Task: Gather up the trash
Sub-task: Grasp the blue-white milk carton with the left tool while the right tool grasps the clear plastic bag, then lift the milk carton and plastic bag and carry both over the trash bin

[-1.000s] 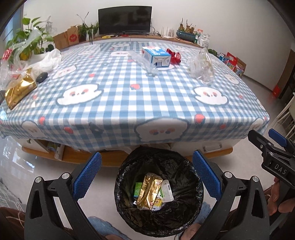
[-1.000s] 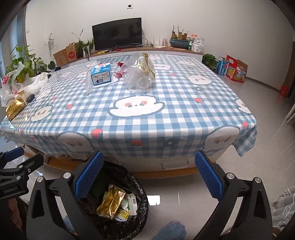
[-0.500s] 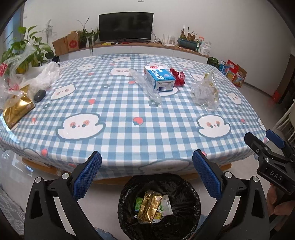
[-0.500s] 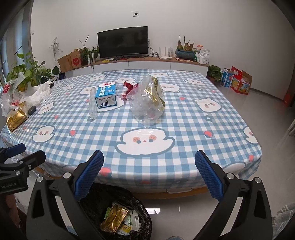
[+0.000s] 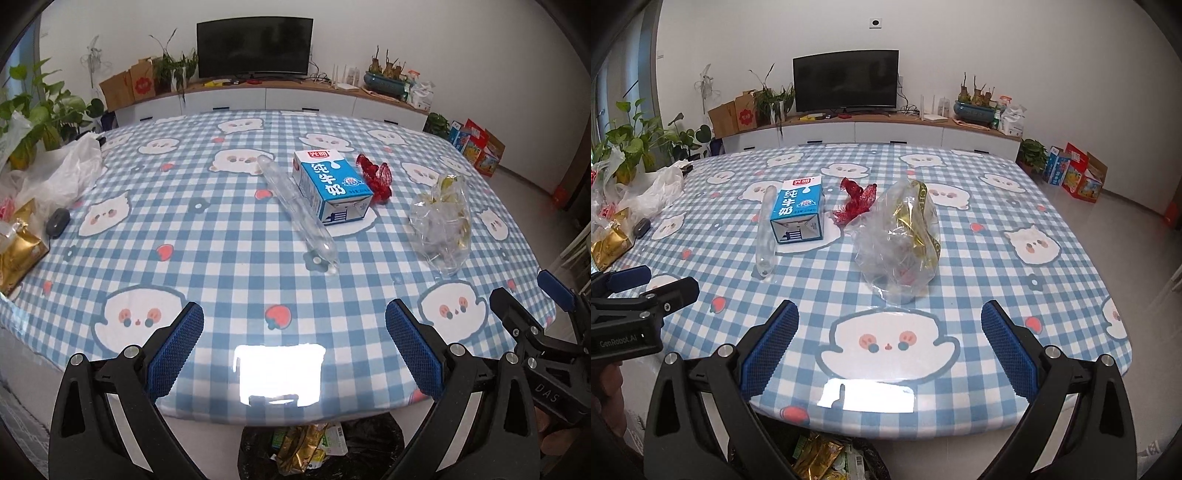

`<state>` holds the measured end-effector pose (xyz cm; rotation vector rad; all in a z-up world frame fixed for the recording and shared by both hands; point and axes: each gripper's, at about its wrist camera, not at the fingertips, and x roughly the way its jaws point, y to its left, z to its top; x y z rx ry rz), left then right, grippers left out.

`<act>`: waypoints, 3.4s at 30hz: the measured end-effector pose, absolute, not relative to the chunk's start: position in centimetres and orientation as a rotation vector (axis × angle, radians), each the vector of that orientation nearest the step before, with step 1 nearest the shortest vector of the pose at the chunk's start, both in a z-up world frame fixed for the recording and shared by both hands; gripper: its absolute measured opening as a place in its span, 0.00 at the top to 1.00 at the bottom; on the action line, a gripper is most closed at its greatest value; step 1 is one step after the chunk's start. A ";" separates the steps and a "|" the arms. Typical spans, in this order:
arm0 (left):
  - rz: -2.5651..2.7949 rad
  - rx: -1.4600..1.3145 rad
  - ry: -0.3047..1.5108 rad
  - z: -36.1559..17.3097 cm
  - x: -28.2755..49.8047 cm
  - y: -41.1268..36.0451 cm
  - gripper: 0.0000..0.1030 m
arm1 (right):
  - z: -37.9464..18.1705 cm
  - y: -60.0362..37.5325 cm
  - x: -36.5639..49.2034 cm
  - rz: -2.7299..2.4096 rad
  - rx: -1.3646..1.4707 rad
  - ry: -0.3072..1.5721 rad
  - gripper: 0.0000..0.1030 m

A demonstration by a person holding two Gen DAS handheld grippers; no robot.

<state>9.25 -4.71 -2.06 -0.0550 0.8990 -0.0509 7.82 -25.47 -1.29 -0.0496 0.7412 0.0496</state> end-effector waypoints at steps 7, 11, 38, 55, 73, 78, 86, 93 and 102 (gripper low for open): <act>-0.042 -0.051 0.891 -1.4 13.5 -5.3 0.06 | -1.8 -25.5 11.1 0.046 -0.051 0.753 0.08; -0.039 -0.047 0.883 -0.8 16.3 -6.0 0.06 | -2.2 -25.5 12.9 0.046 -0.055 0.760 0.08; 0.011 -0.007 1.020 -5.2 30.4 -10.9 0.11 | -6.3 -27.2 19.5 0.065 0.044 0.824 0.31; 0.016 0.001 1.047 -6.3 31.0 -11.4 0.35 | -6.1 -27.4 19.6 0.095 0.067 0.825 0.64; -0.009 0.001 1.022 -5.0 30.1 -11.4 0.35 | -4.0 -27.1 19.0 0.079 0.053 0.811 0.66; -0.019 0.002 1.008 -3.8 29.2 -11.3 0.35 | -2.7 -27.2 18.5 0.073 0.053 0.808 0.66; -0.033 0.017 0.991 -1.9 27.2 -11.4 0.35 | -0.4 -26.8 17.3 0.071 0.039 0.803 0.66; -0.041 0.019 0.990 -0.9 25.1 -11.0 0.35 | 0.9 -26.4 16.6 0.072 0.017 0.801 0.66; -0.042 0.003 1.000 -0.4 21.8 -10.0 0.35 | 1.5 -25.4 15.2 0.080 0.005 0.796 0.66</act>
